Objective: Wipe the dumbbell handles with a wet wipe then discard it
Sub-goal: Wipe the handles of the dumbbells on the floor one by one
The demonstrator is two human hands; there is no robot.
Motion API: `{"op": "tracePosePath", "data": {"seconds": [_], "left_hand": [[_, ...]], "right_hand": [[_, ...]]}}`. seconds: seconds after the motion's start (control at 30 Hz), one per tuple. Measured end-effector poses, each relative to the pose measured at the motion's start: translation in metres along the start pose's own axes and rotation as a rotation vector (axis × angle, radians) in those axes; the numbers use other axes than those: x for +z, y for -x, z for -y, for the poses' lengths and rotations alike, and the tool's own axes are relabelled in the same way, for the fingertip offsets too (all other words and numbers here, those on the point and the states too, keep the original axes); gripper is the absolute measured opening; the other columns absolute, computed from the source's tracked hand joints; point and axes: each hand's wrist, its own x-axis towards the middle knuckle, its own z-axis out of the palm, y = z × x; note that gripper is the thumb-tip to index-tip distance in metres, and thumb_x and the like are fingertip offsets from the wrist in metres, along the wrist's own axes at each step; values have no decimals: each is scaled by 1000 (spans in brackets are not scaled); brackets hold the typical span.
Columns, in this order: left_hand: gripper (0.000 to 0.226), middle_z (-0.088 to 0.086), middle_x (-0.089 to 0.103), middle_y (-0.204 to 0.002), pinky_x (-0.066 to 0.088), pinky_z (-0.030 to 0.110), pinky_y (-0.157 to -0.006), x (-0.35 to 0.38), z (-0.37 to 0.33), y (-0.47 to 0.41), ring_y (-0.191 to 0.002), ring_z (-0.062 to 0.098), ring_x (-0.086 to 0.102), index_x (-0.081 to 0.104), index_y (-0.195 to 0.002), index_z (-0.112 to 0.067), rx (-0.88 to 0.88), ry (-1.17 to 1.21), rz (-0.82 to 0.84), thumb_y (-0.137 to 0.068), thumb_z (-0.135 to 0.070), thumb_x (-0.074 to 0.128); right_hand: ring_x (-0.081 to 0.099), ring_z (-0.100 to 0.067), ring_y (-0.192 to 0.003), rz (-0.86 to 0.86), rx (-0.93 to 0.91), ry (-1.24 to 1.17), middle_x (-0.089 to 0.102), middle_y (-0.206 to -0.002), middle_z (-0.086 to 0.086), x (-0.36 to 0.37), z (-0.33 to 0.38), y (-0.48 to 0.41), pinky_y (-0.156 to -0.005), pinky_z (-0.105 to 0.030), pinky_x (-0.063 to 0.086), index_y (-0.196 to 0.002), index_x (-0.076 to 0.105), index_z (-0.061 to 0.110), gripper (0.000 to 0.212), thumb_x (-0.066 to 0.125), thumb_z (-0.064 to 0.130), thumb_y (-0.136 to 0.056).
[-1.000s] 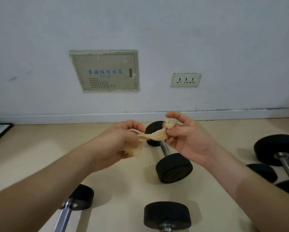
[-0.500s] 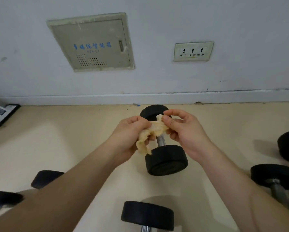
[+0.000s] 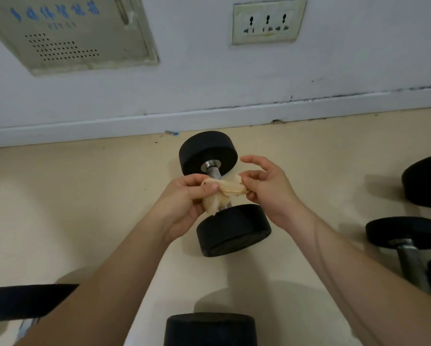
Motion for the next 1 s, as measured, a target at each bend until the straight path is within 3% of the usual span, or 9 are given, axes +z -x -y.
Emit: {"op": "tracePosePath", "data": {"seconds": [0.17,0.27,0.33,0.47,0.6,0.67,0.73,0.8,1.0], "left_hand": [[3,1,61,-66,44,20,-46,-9,8,-18,-53,9,55,60,-86,-11,-81,106,-48,-88,-9,59],[3,2,65,-78,43,24,-55,-14,17,-35,-65,14,55,63,-90,-13,-44,-135,-196,-88,-16,63],[9,8,69,-91,52,30,-63,-12,20,-45,-76,19,64,67,-95,-11,-19,-178,-244,-89,-17,62],[21,9,73,-97,55,34,-80,-4,15,-53,-79,17,71,70,-105,-13,-38,-136,-114,-93,-9,52],[46,-19,56,-117,46,18,-84,1,23,-34,-97,-2,56,46,-134,-36,225,-752,-206,-91,-29,59],[64,-31,42,-120,40,20,-93,2,33,-8,-110,-6,44,32,-136,-51,251,-946,-88,-80,-54,63],[78,-31,35,-128,39,24,-99,2,50,8,-117,-2,39,25,-134,-55,236,-1123,103,-68,-70,63],[80,-25,38,-129,42,27,-94,-5,66,10,-114,3,42,19,-134,-55,330,-1293,99,-68,-66,63],[78,-28,46,-115,36,7,-82,-25,71,8,-101,-5,46,26,-132,-56,396,-1166,65,-67,-49,69]], "right_hand": [[61,-15,-74,-67,-27,140,60,-75,0,3,-11,-23,-73,-26,57,-84,70,15,25,59,-8,-83],[64,-15,-81,-65,2,319,67,-79,0,9,-14,-42,-78,-29,56,-76,69,20,21,65,-1,-80],[65,-13,-86,84,53,394,70,-87,1,16,-13,-49,-82,-32,56,-87,71,21,9,70,14,-81],[64,-8,-85,221,-75,575,68,-90,4,29,-15,-60,-78,-28,56,-99,70,20,20,73,23,-80],[64,-10,-76,63,-250,635,68,-81,3,37,-20,-83,-73,-30,56,-90,70,17,11,71,12,-79],[64,-14,-82,21,-399,771,69,-89,0,39,-23,-96,-78,-31,54,-92,72,16,15,66,7,-82],[61,-17,-95,122,-500,949,65,-105,-4,39,-26,-102,-88,-28,48,-101,73,14,21,62,6,-85],[59,-17,-99,234,-510,1001,62,-110,-5,34,-29,-99,-93,-27,46,-105,72,12,21,64,8,-86],[60,-1,-83,690,-339,1121,67,-94,11,30,-17,-71,-84,-23,50,-93,76,25,15,73,18,-79]]}}
